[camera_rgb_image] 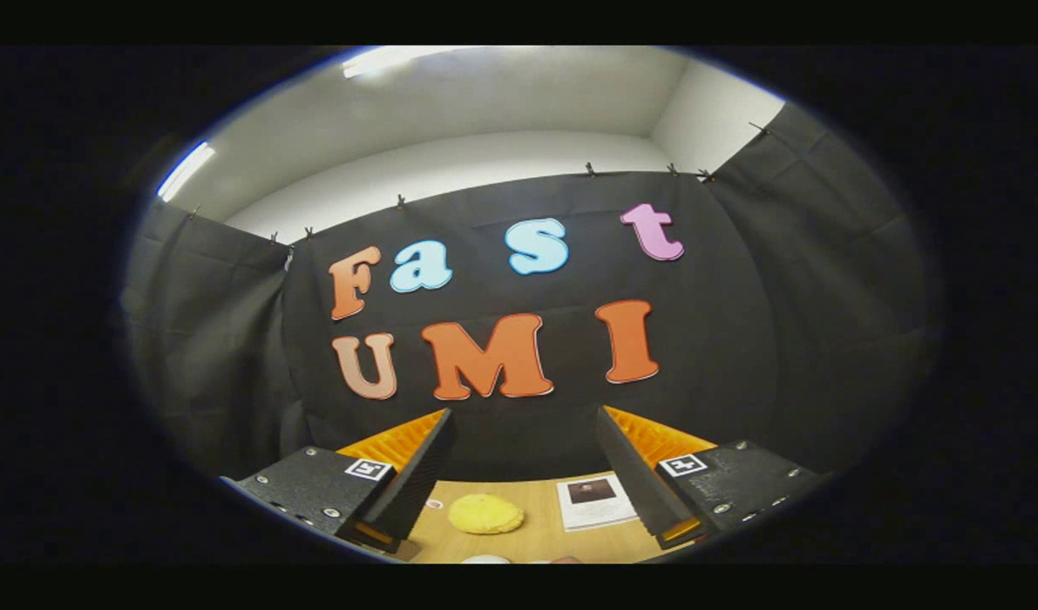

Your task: Open the storage box then place both shoes into the box .Put the left shoe in first, then the right shoe, with the right side of both shoes facing outward in a uniform manner.

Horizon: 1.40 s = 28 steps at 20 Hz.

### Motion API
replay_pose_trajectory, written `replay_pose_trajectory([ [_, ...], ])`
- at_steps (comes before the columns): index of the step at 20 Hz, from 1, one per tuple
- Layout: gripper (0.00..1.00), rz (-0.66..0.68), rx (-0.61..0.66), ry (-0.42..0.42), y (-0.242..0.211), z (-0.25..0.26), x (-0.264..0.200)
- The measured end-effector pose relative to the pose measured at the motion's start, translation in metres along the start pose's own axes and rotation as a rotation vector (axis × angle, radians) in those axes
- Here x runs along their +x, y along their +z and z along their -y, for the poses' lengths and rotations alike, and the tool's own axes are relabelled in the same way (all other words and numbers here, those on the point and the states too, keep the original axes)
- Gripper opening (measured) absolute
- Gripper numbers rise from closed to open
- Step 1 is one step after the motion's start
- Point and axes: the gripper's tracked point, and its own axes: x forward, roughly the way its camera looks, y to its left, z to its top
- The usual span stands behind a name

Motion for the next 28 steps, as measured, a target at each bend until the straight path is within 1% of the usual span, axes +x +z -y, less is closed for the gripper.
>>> replay_pose_trajectory([
  [3, 0.98, -0.079, 0.044, 0.06, -0.024, -0.016, 0.001],
  [5, 0.98, -0.156, 0.075, 0.114, -0.049, -0.033, 0.0],
  [9, 0.98, -0.343, 0.145, 0.235, -0.111, -0.068, -0.006],
  [12, 0.98, -0.479, 0.197, 0.305, -0.157, -0.092, -0.017],
  [14, 0.98, -0.539, 0.242, 0.347, -0.181, -0.105, -0.023],
  [16, 0.97, -0.601, 0.3, 0.397, -0.201, -0.118, -0.028],
  [19, 0.97, -0.716, 0.436, 0.491, -0.233, -0.146, -0.043],
  [21, 0.97, -0.796, 0.517, 0.523, -0.256, -0.158, -0.053],
  [24, 0.96, -0.934, 0.598, 0.562, -0.291, -0.174, -0.075],
  [28, 0.96, -1.088, 0.703, 0.652, -0.326, -0.2, -0.107],
])
